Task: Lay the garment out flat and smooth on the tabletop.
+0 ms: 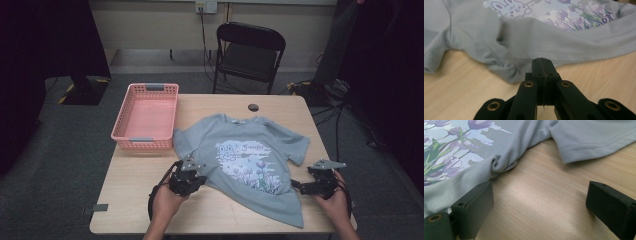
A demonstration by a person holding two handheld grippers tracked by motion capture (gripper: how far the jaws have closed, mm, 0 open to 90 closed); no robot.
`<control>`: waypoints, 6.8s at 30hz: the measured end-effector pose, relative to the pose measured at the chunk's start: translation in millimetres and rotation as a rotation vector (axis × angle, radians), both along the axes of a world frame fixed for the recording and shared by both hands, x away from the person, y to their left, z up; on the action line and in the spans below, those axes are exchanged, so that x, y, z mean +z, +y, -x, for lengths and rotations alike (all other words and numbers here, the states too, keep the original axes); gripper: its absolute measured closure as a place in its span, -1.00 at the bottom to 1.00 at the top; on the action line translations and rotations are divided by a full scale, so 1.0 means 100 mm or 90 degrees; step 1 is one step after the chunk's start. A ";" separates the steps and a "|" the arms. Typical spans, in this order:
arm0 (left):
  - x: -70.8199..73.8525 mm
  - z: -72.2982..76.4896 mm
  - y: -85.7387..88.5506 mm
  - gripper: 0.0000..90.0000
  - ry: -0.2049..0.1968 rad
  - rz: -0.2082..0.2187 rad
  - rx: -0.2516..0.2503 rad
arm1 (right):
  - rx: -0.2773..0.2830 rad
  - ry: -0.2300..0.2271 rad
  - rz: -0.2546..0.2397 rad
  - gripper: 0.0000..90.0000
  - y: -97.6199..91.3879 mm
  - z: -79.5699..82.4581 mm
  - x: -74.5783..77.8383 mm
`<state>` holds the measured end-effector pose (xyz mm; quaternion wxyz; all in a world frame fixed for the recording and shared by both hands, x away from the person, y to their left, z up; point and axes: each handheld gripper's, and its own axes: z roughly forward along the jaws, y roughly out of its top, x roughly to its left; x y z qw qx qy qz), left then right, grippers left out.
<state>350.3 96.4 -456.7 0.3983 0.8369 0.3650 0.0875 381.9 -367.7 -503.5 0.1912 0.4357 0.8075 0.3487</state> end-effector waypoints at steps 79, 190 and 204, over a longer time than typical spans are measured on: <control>-0.16 0.56 0.31 -0.04 0.016 -0.021 0.047 | 0.002 0.000 0.000 -0.86 0.00 0.00 0.00; -0.21 -0.04 0.49 -0.67 -0.106 0.019 -0.005 | 0.008 -0.001 0.000 -0.86 0.01 0.02 0.00; -0.21 -0.02 0.71 -0.67 -0.114 0.040 0.017 | 0.010 -0.001 0.000 -0.86 0.02 0.02 0.00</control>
